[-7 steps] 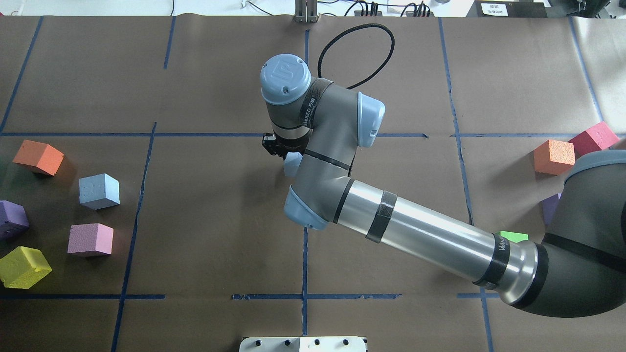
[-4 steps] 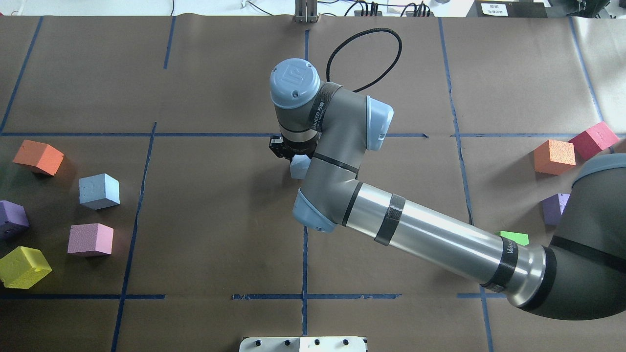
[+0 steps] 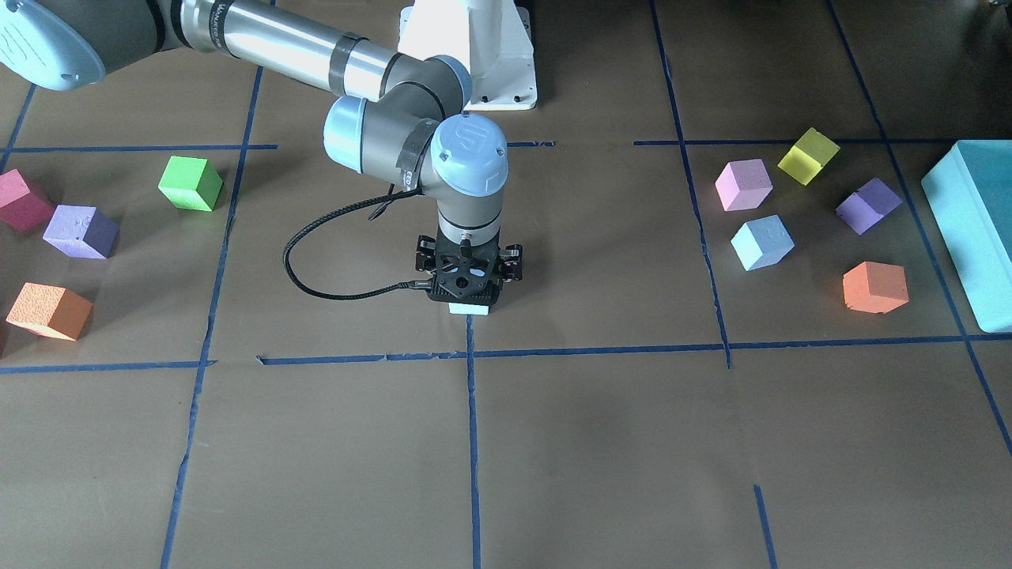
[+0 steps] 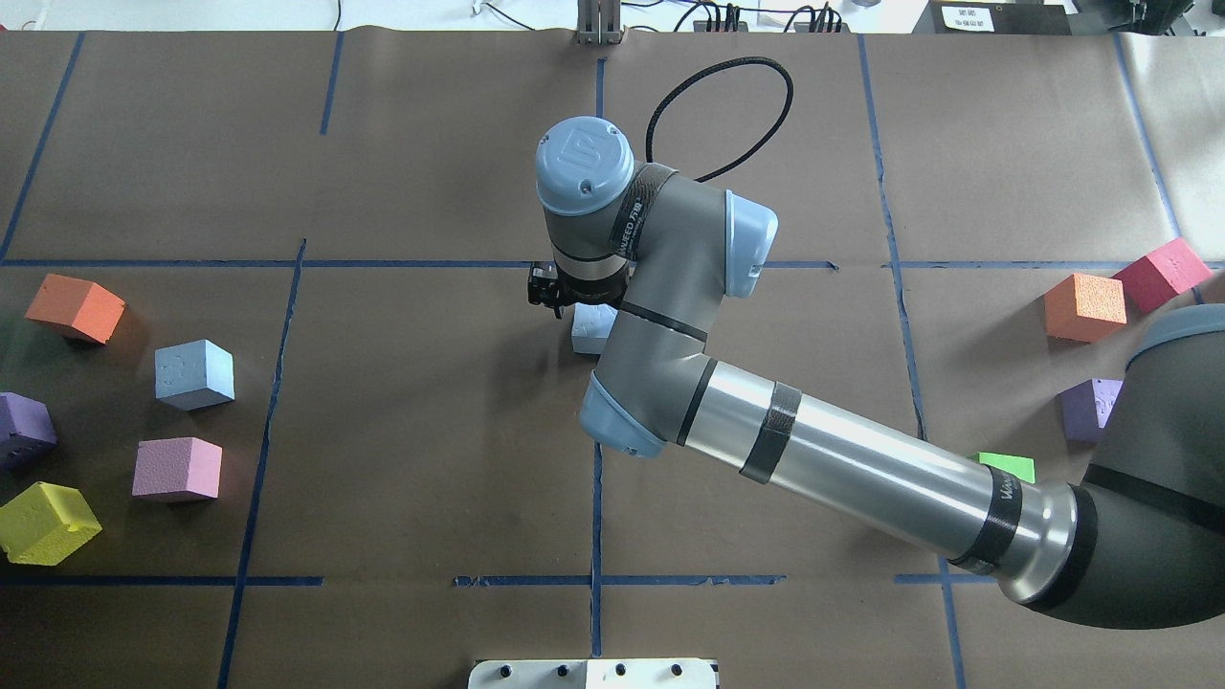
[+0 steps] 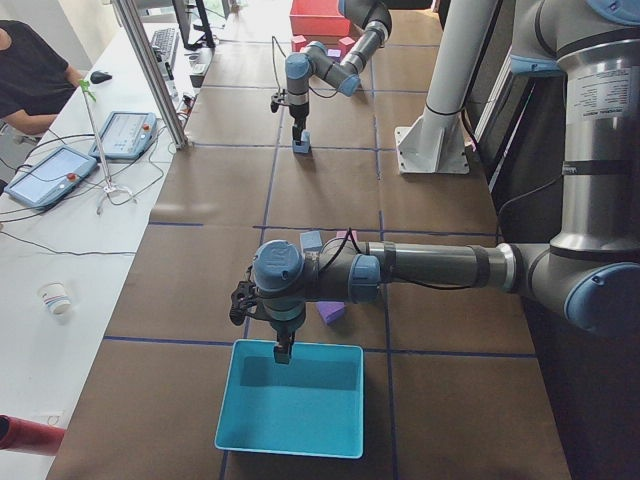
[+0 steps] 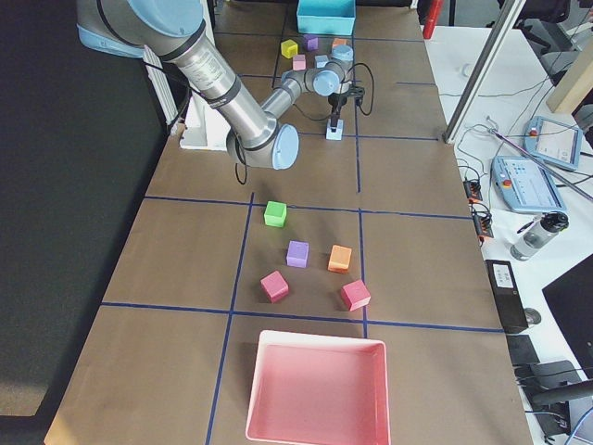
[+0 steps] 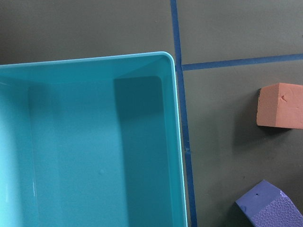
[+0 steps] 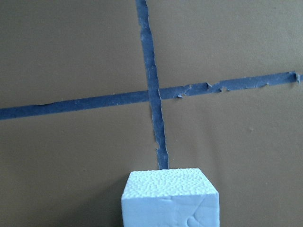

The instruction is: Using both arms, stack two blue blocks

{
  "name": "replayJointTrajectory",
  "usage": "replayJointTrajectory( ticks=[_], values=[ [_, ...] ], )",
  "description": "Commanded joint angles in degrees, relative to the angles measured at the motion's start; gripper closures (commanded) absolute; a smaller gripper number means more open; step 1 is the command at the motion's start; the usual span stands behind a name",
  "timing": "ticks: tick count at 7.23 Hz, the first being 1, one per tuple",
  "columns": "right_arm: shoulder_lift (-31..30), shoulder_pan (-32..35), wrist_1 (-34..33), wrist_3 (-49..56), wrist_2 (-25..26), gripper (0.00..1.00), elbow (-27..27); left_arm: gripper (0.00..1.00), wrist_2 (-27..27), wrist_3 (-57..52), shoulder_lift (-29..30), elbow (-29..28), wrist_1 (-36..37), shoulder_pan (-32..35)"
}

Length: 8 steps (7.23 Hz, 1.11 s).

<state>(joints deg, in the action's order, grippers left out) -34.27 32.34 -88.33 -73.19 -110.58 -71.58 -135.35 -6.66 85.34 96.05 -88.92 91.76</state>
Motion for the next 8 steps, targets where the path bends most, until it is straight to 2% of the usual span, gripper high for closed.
replayJointTrajectory(
  ticks=[1, 4, 6, 8],
  values=[
    [-0.1, 1.9, -0.7, 0.1, -0.8, 0.0, -2.9, 0.0, 0.0, 0.1, 0.3, 0.0, 0.1, 0.0],
    [0.4, 5.0, -14.6, 1.1, -1.7, 0.0, -16.6, 0.0, -0.1, 0.1, 0.7, 1.5, 0.0, -0.3],
    [-0.8, 9.7, -23.4, 4.4, -6.3, 0.0, -26.4, 0.0, -0.6, 0.4, 0.9, 6.3, 0.1, -1.2],
    [-4.5, 14.8, -26.7, 15.5, -7.0, 0.0, -29.6, 0.0, -0.4, 16.1, 0.9, 14.8, 0.7, -7.7]
  ],
)
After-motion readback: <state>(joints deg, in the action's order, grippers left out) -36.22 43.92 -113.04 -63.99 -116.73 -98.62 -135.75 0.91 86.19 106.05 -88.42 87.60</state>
